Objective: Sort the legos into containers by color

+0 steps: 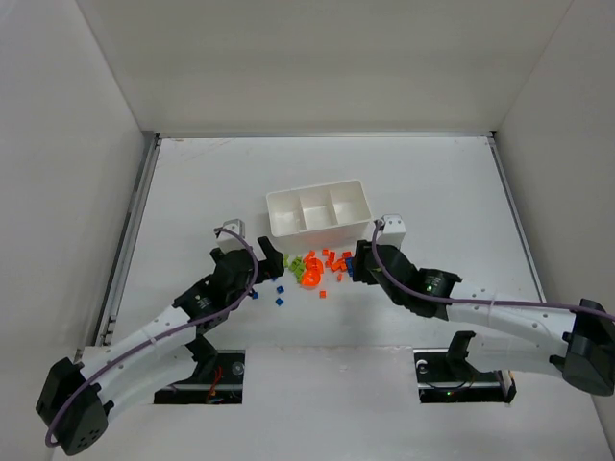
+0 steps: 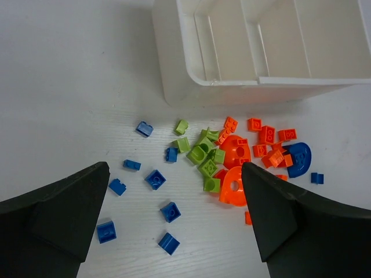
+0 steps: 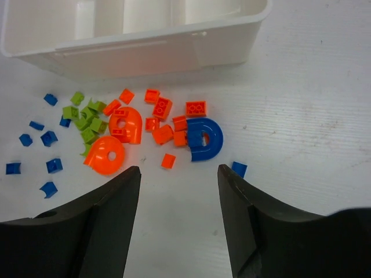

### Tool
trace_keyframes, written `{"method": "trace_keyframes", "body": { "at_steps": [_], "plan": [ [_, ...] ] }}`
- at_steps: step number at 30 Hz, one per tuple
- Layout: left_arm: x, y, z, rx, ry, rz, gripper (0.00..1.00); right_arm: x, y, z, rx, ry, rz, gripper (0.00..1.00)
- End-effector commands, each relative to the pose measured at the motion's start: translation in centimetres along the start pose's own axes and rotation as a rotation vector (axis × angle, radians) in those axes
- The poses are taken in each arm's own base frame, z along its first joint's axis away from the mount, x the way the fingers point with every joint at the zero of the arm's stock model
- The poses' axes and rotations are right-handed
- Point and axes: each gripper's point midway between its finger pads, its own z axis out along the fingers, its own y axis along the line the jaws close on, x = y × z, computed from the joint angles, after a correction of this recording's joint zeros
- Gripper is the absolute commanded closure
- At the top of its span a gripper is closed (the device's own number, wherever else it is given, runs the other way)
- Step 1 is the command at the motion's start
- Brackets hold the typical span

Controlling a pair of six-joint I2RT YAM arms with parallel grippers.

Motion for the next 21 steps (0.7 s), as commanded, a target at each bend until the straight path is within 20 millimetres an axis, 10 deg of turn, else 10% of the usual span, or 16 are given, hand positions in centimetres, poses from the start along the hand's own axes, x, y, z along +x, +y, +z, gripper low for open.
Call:
{"method": "trace_keyframes", "body": {
  "at_steps": [1,9,13,15,17,21],
  "plan": [
    [-1.9,-1.7,0.2,0.046,-0.047,-0.042,0.00,-0.3,-0.3,-0.3,-0.002,-0.041,0.055,0.40],
    [-3.1,-5.4,0.9,0.174,-0.114,-0.097,0.00,2.6,0.9,-0.5,-0.075,0.044,0.116,0.85],
    [-2.6,-6.1,0.8,0.184,-0.076,-0.129,0.00,2.5,3.2,0.0,-0.143,0.058,0.139,0.84],
    [-2.1,-5.7,1.0,0.170,-0.048,-0.057,0.47,2.6,4.8,0.3,-0.185,0.058,0.150,0.68],
    [-1.6,-4.8,0.9,0.136,-0.023,-0.033,0.74,2.5,6.1,0.9,-0.214,0.045,0.172,0.55],
    [-0.5,-3.4,0.4,0.119,-0.001,-0.055,0.84,2.6,8.8,2.2,-0.285,0.042,0.209,0.51]
  ]
}}
